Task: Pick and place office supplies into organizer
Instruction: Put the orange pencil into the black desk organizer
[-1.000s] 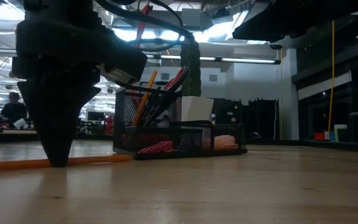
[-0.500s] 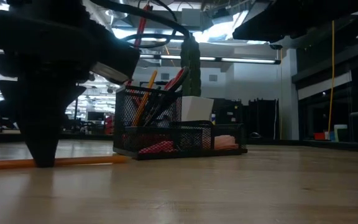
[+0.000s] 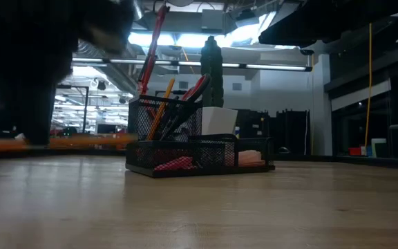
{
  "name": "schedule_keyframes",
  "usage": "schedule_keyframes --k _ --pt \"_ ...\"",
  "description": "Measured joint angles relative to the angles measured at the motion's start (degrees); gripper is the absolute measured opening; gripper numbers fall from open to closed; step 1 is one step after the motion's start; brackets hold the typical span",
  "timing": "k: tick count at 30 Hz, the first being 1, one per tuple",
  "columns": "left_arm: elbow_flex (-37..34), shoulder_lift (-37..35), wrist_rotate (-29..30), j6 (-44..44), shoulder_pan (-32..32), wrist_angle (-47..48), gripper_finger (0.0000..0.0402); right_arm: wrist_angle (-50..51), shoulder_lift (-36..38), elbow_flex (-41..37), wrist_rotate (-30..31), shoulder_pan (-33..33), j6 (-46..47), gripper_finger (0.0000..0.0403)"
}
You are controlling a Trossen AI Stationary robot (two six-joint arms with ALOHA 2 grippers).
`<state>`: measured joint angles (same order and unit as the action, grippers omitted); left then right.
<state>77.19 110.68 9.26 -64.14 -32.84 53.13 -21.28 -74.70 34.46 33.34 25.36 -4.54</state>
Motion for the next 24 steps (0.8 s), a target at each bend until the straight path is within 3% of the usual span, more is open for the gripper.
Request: schedule_keyframes --k 11,16,21,24 --pt "0.13 -8.57 18.06 6.07 -3.4 -0.33 0.0025 0.02 0.0 0.0 0.0 0.0 0.02 0.0108" --pt "0.22 -13.8 31.19 9.92 -4.49 -0.54 0.0025 0.02 0.0 0.0 0.0 0.0 0.01 0.0108" --pt "-0.05 -17.89 48.62 13.49 -5.71 -0.9 0.0025 0.0 0.0 0.0 0.0 0.0 -0.04 0.0108" --pt "-1.5 -19.63 55.18 13.65 -5.9 -1.39 0.0025 -0.04 0.0 0.0 0.0 0.0 -0.08 0.0108"
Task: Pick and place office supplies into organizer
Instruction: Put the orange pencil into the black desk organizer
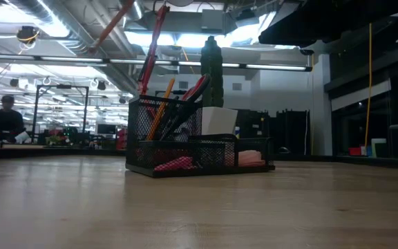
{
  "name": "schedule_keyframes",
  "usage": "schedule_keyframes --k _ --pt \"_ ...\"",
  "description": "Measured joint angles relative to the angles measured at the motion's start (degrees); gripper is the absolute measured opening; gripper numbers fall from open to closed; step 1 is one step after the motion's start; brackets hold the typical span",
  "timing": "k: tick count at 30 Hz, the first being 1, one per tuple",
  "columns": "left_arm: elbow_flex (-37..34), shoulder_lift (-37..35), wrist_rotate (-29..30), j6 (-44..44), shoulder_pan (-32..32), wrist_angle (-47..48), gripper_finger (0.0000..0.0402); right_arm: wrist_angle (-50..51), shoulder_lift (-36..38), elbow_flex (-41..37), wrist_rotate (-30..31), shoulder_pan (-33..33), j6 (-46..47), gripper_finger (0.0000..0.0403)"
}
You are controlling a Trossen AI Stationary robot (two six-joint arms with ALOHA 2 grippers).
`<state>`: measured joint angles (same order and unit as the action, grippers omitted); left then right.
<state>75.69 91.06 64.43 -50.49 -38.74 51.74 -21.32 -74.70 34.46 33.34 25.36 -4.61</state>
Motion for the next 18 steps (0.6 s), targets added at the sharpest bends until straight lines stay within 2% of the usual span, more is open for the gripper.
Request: schedule_keyframes --k 4,8,14,18 --pt "-3.14 -1.77 3.23 -1.23 0.37 -2.38 0.0025 -0.03 0.0 0.0 0.0 0.0 -0.13 0.0108" --pt "-7.08 -2.52 4.55 1.32 1.82 -9.01 0.0025 -0.31 0.0 0.0 0.0 0.0 -0.19 0.0108" --pt "-11.57 -3.33 4.59 12.56 4.63 -22.19 0.0025 -0.32 0.0 0.02 0.0 0.0 -0.27 0.0108" --pt "-13.61 -3.61 0.51 23.75 6.76 -32.88 0.0025 -0.31 0.0 0.02 0.0 -0.01 -0.32 0.0108"
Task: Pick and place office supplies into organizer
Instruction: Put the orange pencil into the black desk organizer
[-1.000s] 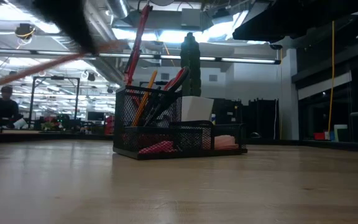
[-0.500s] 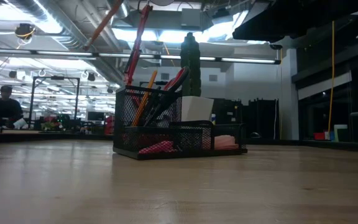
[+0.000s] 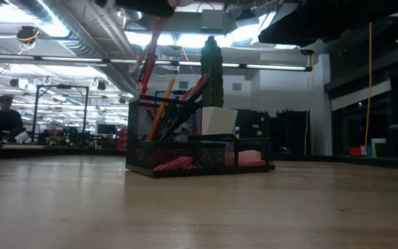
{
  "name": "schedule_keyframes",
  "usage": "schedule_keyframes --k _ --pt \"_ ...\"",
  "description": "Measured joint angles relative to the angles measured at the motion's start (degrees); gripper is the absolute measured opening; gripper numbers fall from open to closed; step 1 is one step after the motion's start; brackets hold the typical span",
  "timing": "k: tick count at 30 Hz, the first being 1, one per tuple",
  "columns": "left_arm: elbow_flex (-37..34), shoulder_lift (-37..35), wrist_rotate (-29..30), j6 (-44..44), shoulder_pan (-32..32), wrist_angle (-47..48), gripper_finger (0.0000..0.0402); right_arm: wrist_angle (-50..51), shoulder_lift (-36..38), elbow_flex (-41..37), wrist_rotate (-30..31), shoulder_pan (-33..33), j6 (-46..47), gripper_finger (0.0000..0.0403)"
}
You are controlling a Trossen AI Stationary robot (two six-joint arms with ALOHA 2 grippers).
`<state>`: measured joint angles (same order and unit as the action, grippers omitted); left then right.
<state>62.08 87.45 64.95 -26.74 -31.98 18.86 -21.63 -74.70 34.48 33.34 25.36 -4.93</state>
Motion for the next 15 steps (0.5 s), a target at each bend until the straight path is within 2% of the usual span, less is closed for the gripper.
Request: schedule_keyframes --k 4,9,12,15 --pt "-3.33 -1.33 -1.6 8.78 2.05 -9.53 0.0025 0.01 0.0 0.0 0.0 -0.01 0.01 0.0108" --pt "-9.76 -4.72 -1.94 10.77 2.89 -18.0 0.0025 0.11 0.0 0.0 0.0 0.01 0.03 0.0108" --pt "-14.75 -6.58 -3.81 15.94 2.9 -30.57 0.0025 0.14 0.0 0.0 0.0 0.01 0.01 0.0108" --pt "-20.25 -7.44 -8.58 23.73 3.63 -45.56 0.0025 0.16 0.0 0.0 0.0 0.01 0.01 0.0108"
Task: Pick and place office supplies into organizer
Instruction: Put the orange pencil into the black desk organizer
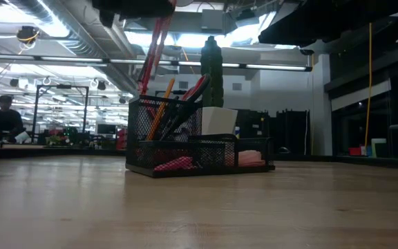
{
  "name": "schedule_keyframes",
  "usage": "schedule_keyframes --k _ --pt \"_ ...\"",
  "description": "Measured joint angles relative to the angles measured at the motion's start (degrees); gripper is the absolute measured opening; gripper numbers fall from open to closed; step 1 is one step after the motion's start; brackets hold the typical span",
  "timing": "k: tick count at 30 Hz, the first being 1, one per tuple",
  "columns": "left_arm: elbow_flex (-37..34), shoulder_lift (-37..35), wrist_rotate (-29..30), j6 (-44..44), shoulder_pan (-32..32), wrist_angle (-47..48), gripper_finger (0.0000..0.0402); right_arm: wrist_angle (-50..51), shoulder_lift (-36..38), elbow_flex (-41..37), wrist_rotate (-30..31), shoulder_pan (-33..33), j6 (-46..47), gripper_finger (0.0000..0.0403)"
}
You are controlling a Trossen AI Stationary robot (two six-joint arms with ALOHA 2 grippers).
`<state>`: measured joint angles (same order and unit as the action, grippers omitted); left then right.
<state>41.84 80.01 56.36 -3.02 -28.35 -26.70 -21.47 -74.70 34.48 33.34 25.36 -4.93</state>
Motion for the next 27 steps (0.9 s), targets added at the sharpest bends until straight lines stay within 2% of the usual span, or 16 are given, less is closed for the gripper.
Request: schedule_keyframes --k 4,10,15,27 --pt "-6.87 -0.15 -2.32 3.66 1.97 -14.08 0.0025 0.0 0.0 0.0 0.0 -0.02 0.0 0.0108" --pt "-12.37 -0.13 -7.12 1.38 4.01 -21.56 0.0024 -0.02 0.0 0.0 0.0 -0.01 0.0 0.0108" --pt "-12.49 -0.13 -8.6 0.6 4.22 -21.14 0.0024 -0.02 0.0 0.0 0.0 -0.01 -0.02 0.0108" --pt "-12.49 2.91 -7.35 -3.73 5.15 -16.83 0.0024 -0.02 0.0 0.0 0.0 0.0 -0.02 0.0108"
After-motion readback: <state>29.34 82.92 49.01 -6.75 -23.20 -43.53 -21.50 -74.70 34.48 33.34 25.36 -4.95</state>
